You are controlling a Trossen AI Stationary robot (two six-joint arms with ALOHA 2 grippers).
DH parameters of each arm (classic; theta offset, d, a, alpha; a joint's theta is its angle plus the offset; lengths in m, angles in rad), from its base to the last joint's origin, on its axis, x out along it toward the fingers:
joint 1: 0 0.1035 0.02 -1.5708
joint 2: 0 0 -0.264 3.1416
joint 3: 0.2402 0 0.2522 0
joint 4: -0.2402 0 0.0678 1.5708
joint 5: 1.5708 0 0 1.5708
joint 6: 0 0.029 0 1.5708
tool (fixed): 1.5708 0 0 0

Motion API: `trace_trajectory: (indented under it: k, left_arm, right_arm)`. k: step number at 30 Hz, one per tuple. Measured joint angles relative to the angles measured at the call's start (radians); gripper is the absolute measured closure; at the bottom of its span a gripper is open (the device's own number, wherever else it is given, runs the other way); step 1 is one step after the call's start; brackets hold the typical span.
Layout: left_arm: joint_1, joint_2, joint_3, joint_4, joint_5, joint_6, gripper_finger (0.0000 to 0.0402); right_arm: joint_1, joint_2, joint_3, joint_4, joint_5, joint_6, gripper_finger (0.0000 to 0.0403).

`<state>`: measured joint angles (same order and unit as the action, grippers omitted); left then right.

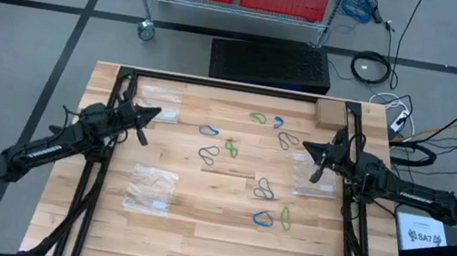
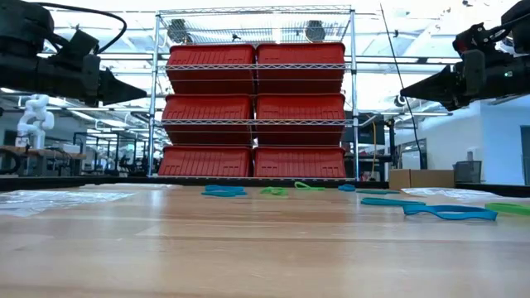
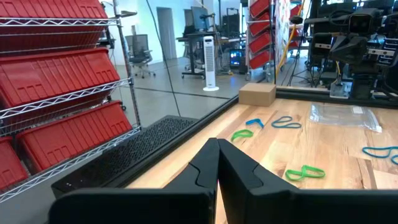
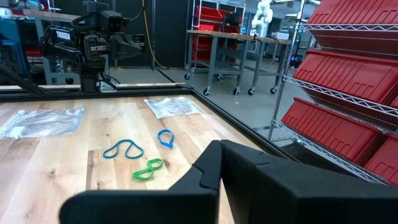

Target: Sort rubber bands

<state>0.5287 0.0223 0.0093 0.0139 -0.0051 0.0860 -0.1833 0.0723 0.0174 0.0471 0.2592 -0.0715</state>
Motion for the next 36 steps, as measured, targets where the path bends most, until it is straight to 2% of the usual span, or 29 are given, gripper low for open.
trace_trajectory:
  k: [13, 17, 22, 26, 29, 31, 34, 36]
  left_arm:
    - [0.000, 0.000, 0.000, 0.007, -0.001, 0.000, 0.0388]
    - [0.000, 0.000, 0.000, 0.071, -0.007, -0.001, 0.0388]
    - [0.000, 0.005, 0.000, 0.081, 0.028, -0.108, 0.0388]
    - [0.000, 0.006, 0.001, 0.234, -0.017, -0.146, 0.0388]
    - [0.000, 0.007, 0.001, 0.207, -0.076, -0.200, 0.0388]
    - [0.000, 0.022, 0.001, 0.144, -0.073, -0.124, 0.0388]
    - [-0.008, 0.076, 0.001, -0.003, -0.025, 0.126, 0.0388]
    - [-0.018, 0.161, 0.002, 0.008, -0.014, 0.231, 0.0388]
  right_arm:
    - [0.000, 0.000, 0.000, 0.000, 0.000, 0.000, 0.0403]
    - [0.000, 0.000, 0.000, 0.000, 0.000, 0.000, 0.0403]
    - [0.000, 0.000, 0.000, 0.000, 0.000, 0.000, 0.0403]
    - [0.000, 0.000, 0.000, 0.000, 0.000, 0.000, 0.0403]
    - [0.000, 0.000, 0.000, 0.000, 0.000, 0.000, 0.0403]
    - [0.000, 0.000, 0.000, 0.000, 0.000, 0.000, 0.0403]
    - [0.000, 0.000, 0.000, 0.000, 0.000, 0.000, 0.0403]
    - [0.000, 0.000, 0.000, -0.002, 0.000, 0.000, 0.0403]
